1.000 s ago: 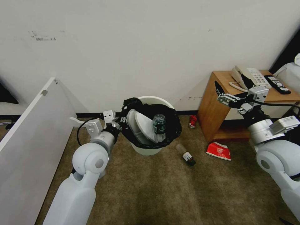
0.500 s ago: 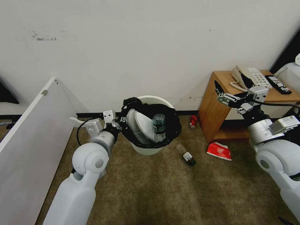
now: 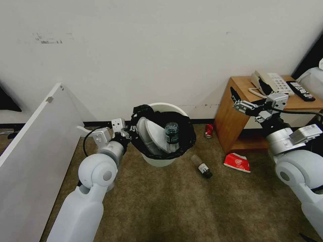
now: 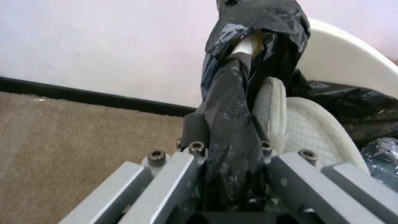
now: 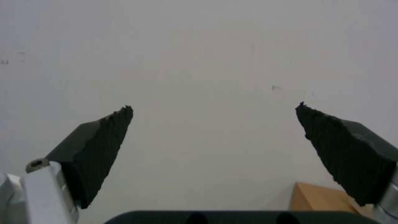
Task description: Pick up the trash bin, then pick up the garbage from the floor and place it into the trash bin.
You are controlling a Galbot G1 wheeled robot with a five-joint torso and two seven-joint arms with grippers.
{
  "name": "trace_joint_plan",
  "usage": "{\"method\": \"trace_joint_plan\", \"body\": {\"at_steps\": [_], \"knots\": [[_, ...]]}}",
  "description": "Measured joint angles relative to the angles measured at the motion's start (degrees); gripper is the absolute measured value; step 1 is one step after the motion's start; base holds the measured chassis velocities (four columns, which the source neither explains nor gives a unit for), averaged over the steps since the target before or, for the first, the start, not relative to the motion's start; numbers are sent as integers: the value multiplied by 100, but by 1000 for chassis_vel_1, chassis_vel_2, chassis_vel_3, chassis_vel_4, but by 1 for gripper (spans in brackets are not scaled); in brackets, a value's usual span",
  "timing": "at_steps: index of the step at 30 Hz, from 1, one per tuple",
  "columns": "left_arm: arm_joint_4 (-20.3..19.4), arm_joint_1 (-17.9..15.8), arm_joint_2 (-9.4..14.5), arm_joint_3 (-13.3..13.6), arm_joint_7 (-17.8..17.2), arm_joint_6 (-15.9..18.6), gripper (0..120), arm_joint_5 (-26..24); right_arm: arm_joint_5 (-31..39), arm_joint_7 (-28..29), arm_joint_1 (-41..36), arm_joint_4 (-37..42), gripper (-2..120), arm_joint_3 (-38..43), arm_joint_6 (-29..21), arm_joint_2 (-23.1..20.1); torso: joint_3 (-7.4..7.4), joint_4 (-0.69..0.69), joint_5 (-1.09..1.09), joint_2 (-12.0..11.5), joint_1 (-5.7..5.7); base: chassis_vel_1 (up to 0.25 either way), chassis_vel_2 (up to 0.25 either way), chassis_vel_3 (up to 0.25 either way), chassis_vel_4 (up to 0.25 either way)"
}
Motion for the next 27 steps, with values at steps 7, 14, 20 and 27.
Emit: {"method": "trace_joint_plan", "body": {"at_steps": [7, 14, 20, 27], "knots": [[6, -6, 0, 2, 0, 0, 4, 0, -56, -49, 9, -16, 100, 0, 3, 4, 0, -1, 0, 0, 0, 0, 0, 0, 0], [6, -4, -5, 3, -1, 0, 4, -2, -126, -117, 6, -22, 100, 8, 2, -4, 0, -2, 0, 0, 0, 0, 0, 0, 0], [6, 0, 0, 3, -5, 0, 4, -2, -71, -47, -2, -22, 100, -15, 25, 8, 0, -1, 0, 0, 0, 39, 38, -26, -28], [14, -2, -14, 21, -9, 0, 4, -2, -26, 64, -6, 26, 100, -14, -39, 1, 0, 1, 0, 0, 0, 34, 34, -29, -17]]}}
